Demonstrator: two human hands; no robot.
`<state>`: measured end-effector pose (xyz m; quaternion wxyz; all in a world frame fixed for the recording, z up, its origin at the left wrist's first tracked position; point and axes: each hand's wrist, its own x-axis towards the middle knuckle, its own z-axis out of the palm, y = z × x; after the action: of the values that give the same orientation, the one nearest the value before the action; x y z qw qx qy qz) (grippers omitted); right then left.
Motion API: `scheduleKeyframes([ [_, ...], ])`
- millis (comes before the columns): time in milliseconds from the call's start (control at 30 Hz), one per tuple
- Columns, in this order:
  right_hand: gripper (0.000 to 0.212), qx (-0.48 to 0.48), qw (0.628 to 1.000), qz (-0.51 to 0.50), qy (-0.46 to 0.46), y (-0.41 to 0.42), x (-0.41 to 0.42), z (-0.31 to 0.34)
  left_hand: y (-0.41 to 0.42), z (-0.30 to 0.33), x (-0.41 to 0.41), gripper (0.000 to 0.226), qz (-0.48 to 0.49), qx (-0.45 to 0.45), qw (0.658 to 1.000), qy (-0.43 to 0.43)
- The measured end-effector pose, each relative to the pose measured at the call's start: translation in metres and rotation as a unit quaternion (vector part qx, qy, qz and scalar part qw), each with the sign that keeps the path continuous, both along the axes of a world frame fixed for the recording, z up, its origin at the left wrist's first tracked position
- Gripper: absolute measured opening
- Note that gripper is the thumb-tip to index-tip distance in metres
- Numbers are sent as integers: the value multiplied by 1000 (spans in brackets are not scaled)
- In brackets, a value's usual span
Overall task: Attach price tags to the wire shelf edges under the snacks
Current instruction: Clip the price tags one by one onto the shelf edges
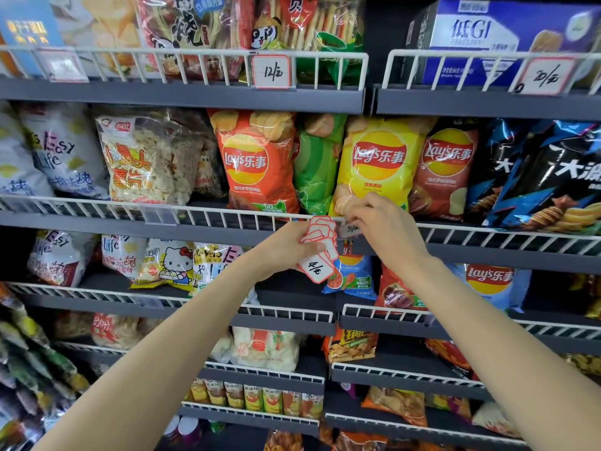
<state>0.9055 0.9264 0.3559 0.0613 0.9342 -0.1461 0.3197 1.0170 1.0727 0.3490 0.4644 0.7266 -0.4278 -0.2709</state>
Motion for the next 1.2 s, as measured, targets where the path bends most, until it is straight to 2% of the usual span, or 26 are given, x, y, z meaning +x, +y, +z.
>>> scheduleKeyframes([
  [200, 23, -42, 998, -18, -34, 7, -1, -4, 0, 0, -2, 16, -1, -5, 1000, 10],
  [333, 13, -6, 999, -29, -36, 9, -1, -4, 1, -1, -3, 10, -1, -10, 1000, 13],
  [467, 11, -6, 999, -33, -30, 10, 0, -6, 1, -1, -4, 10, -3, -12, 1000, 13],
  [700, 36, -64, 994, -83, 34, 20, -3, -3, 3, 1, -6, 11, -6, -12, 1000, 17],
  [800, 33, -62, 994, -92, 21, 19, -3, -4, 4, 2, -7, 9, -10, -14, 1000, 21],
  [933, 25, -12, 998, -63, -16, 18, 0, -11, 4, 1, -8, 17, -5, -6, 1000, 20],
  [1067, 30, 20, 998, -59, -30, 21, -2, -12, 4, 0, -8, 14, -1, -10, 1000, 27],
  [1200, 34, -25, 996, -81, 0, 18, -1, -10, 3, 1, -9, 13, -2, -13, 1000, 26],
])
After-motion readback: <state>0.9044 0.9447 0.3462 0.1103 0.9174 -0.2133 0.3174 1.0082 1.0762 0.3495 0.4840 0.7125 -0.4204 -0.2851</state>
